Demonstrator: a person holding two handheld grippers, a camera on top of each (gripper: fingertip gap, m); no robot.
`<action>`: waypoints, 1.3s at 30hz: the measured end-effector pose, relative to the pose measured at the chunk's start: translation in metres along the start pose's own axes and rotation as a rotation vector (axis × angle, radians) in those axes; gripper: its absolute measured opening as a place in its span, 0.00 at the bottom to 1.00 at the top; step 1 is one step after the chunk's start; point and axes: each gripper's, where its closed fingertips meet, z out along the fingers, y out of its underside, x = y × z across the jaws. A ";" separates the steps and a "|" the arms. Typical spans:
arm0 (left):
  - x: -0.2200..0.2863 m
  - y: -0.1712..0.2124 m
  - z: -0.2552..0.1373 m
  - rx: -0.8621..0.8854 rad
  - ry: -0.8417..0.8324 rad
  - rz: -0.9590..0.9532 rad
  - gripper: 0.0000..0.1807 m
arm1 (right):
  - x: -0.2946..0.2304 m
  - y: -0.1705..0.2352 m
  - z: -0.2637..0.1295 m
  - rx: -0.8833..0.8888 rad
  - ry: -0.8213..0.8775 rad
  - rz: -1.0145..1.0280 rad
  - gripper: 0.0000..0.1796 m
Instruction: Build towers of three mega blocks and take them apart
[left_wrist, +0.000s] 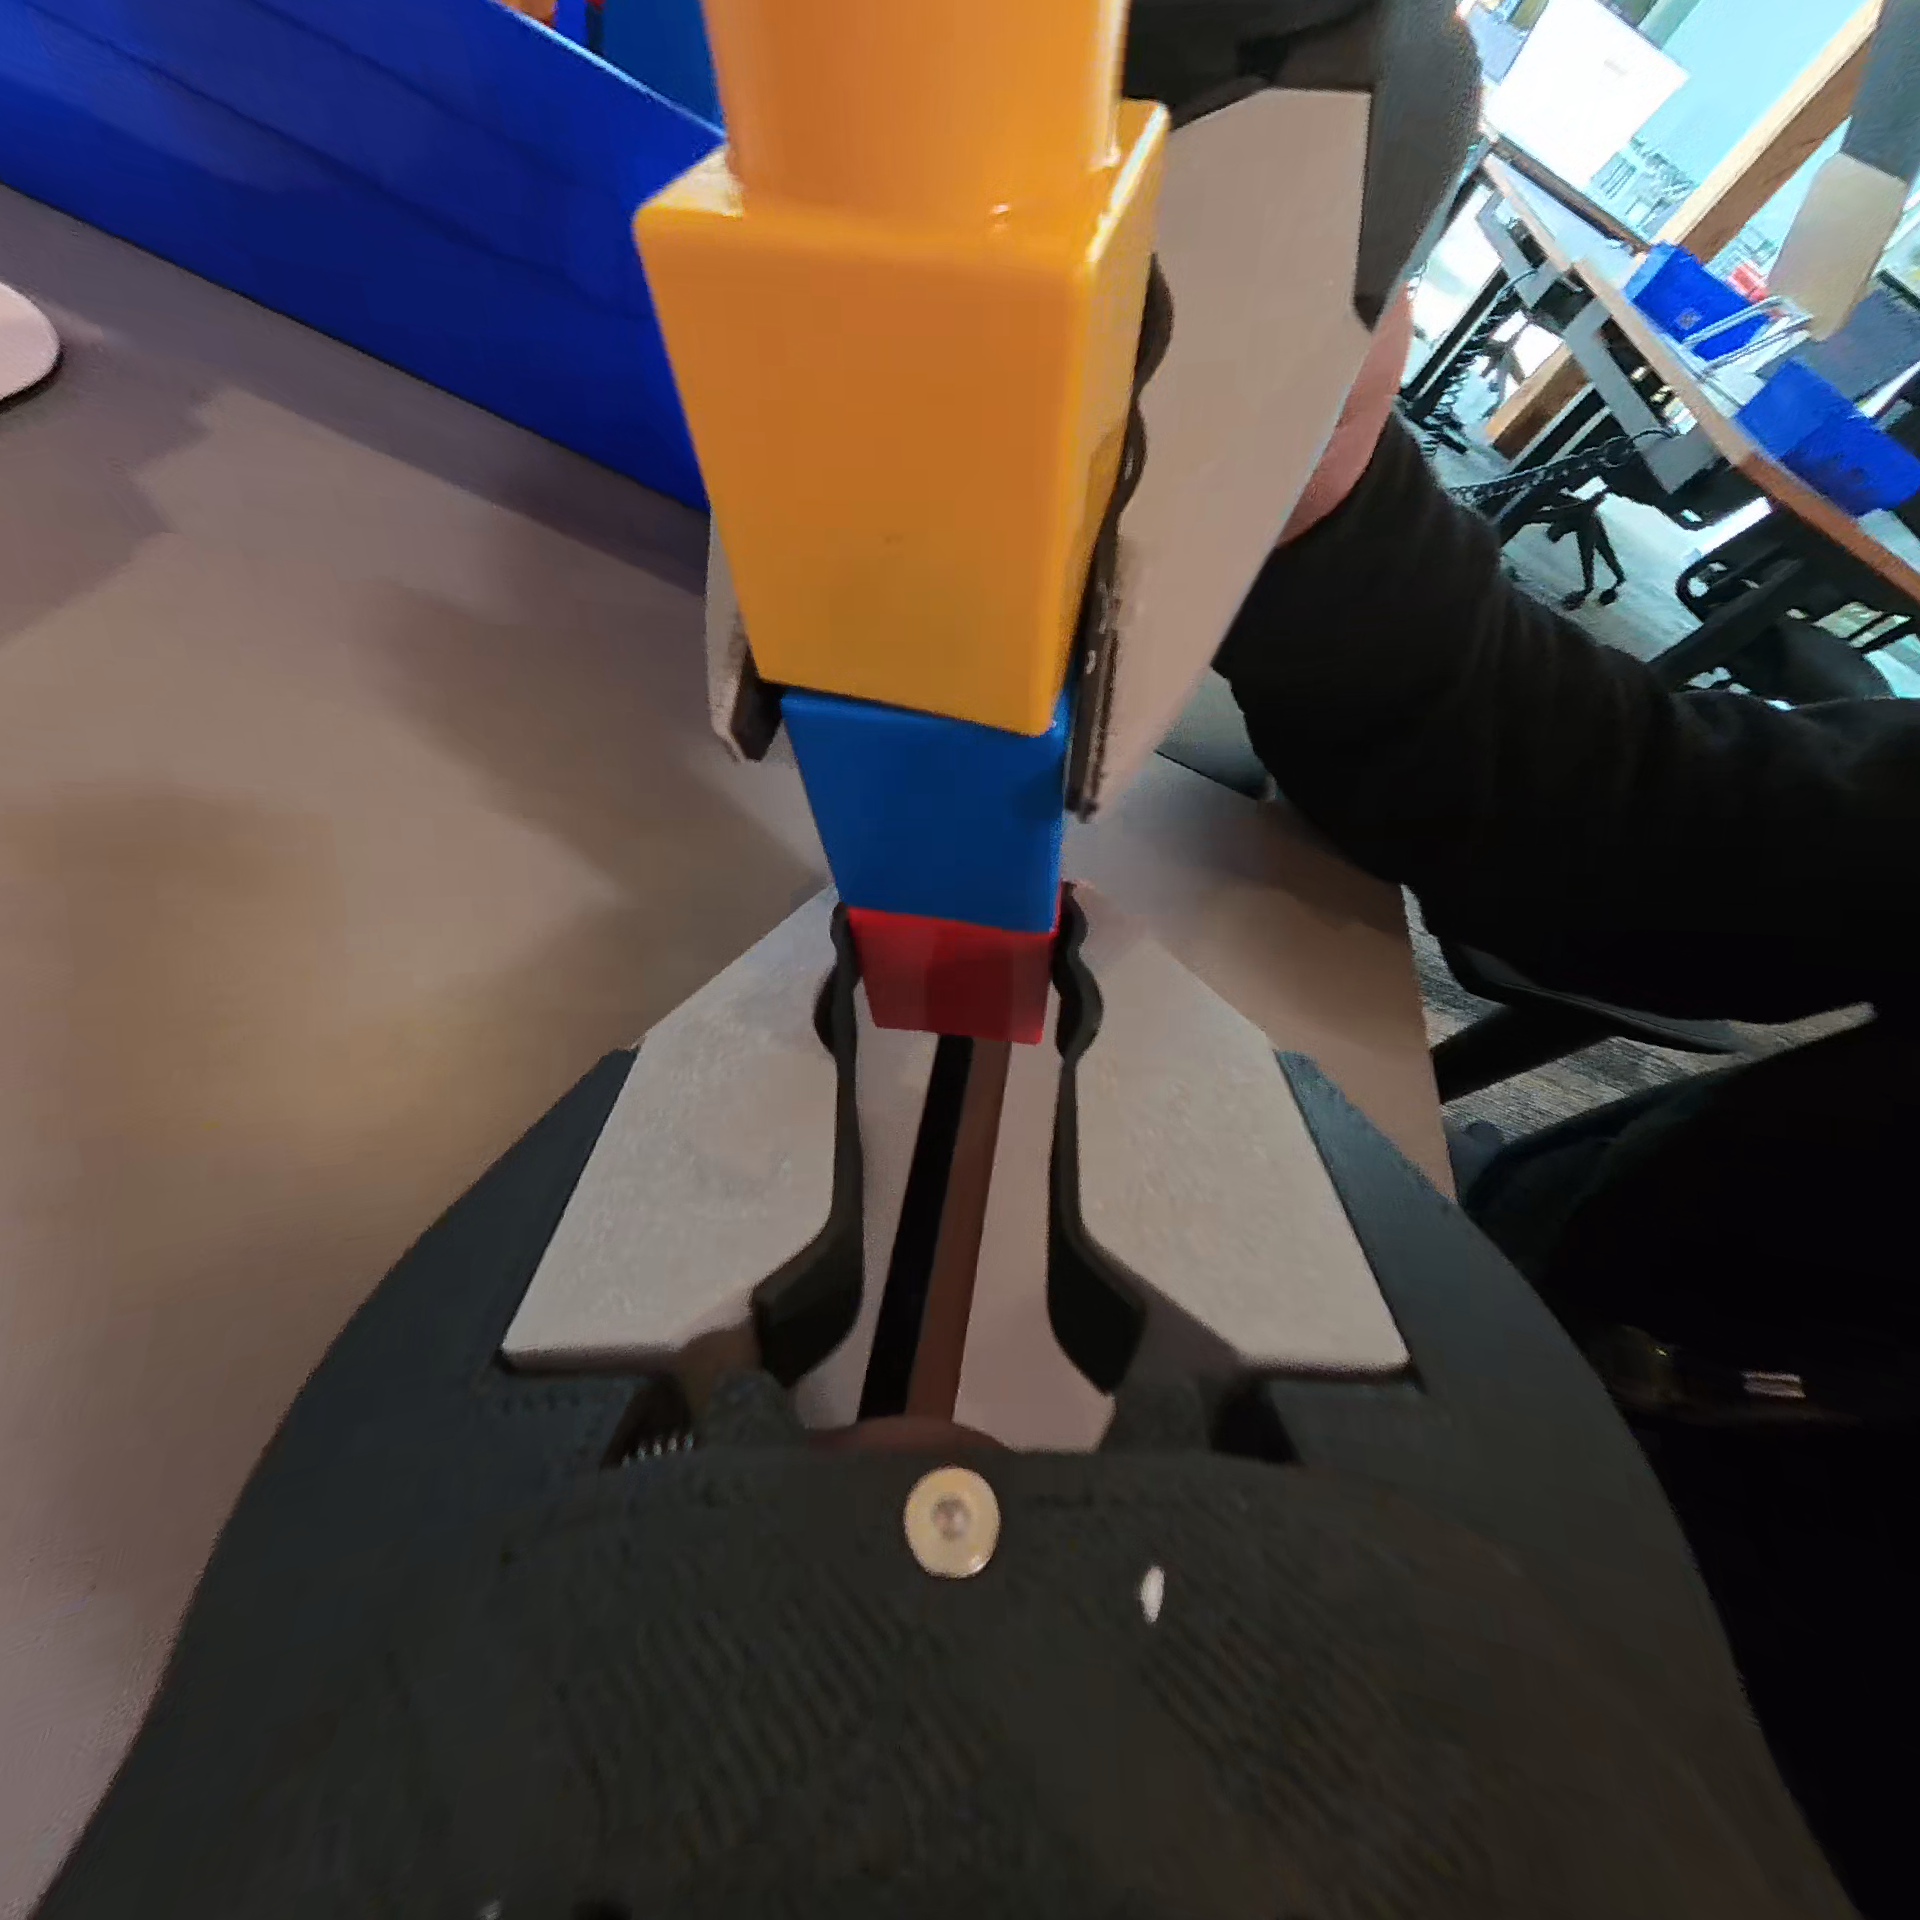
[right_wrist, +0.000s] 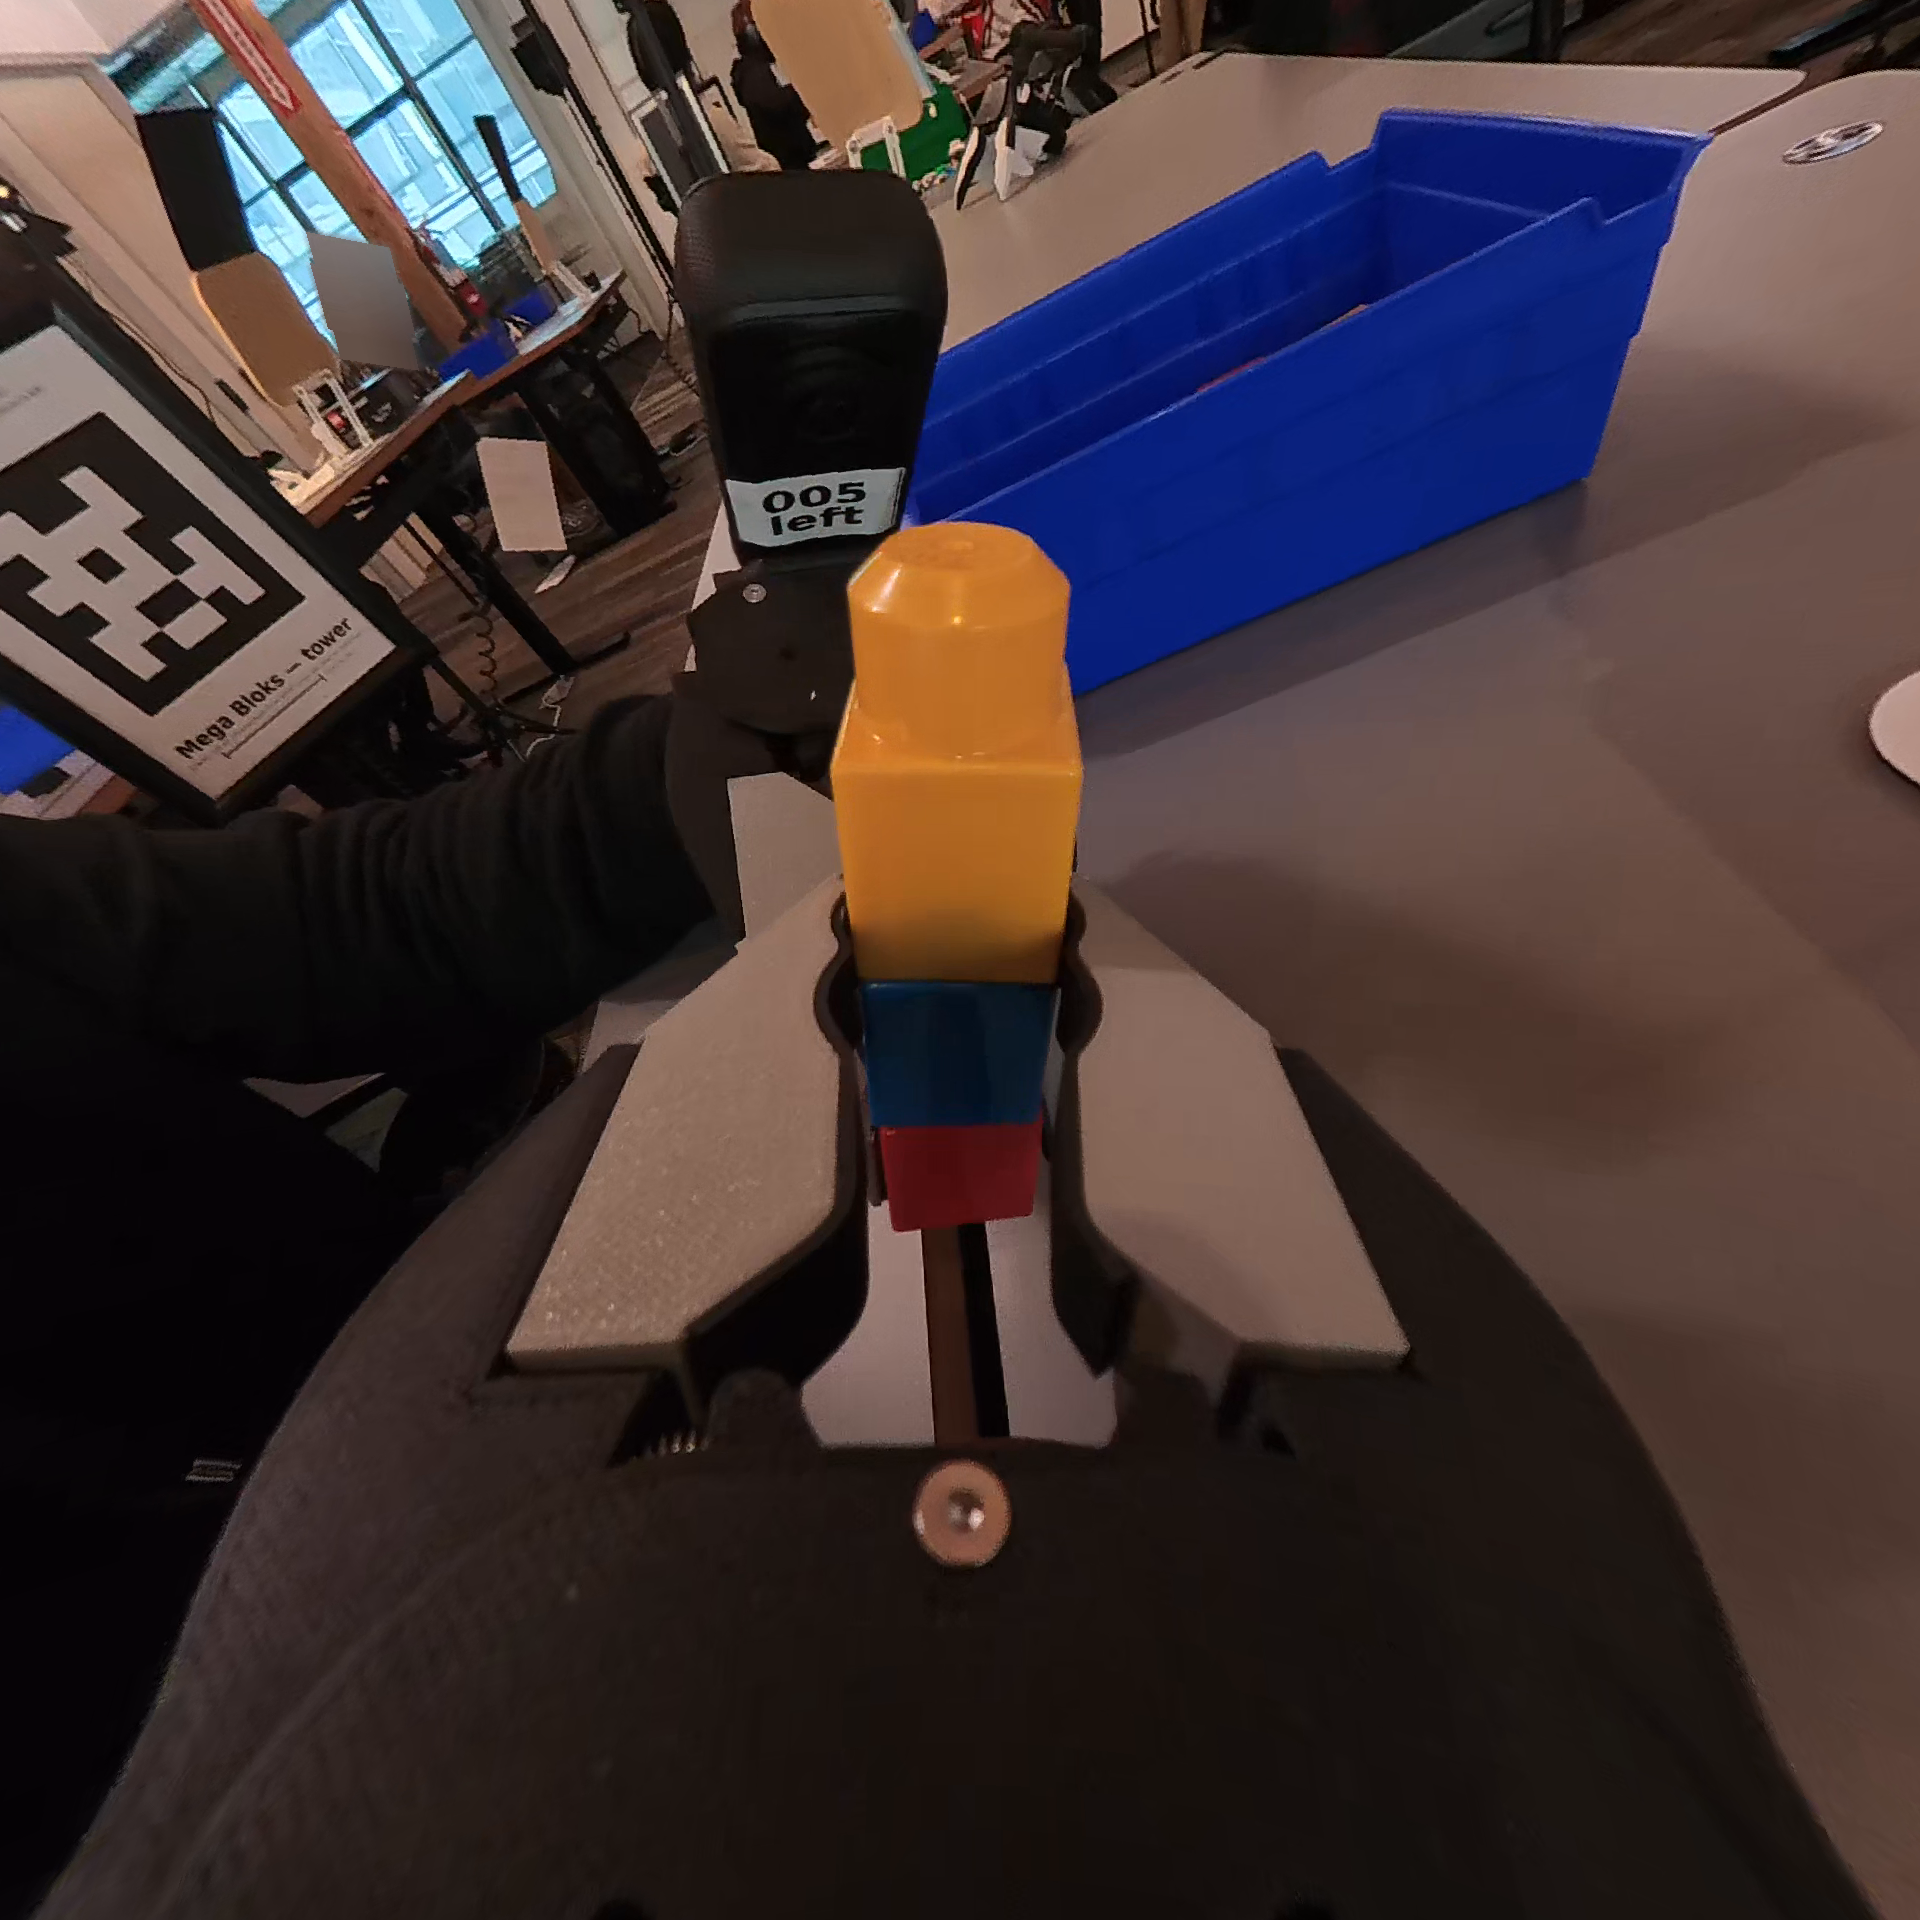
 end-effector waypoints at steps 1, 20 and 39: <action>0.001 0.001 0.000 -0.001 0.008 0.001 0.19 | 0.000 0.000 0.000 -0.003 -0.003 -0.001 0.19; 0.013 -0.003 -0.001 0.026 0.087 -0.005 0.19 | -0.011 -0.001 -0.002 0.007 -0.056 -0.023 0.19; 0.016 -0.011 -0.004 0.080 0.050 0.062 0.19 | -0.026 -0.019 -0.007 0.167 -0.251 0.049 0.24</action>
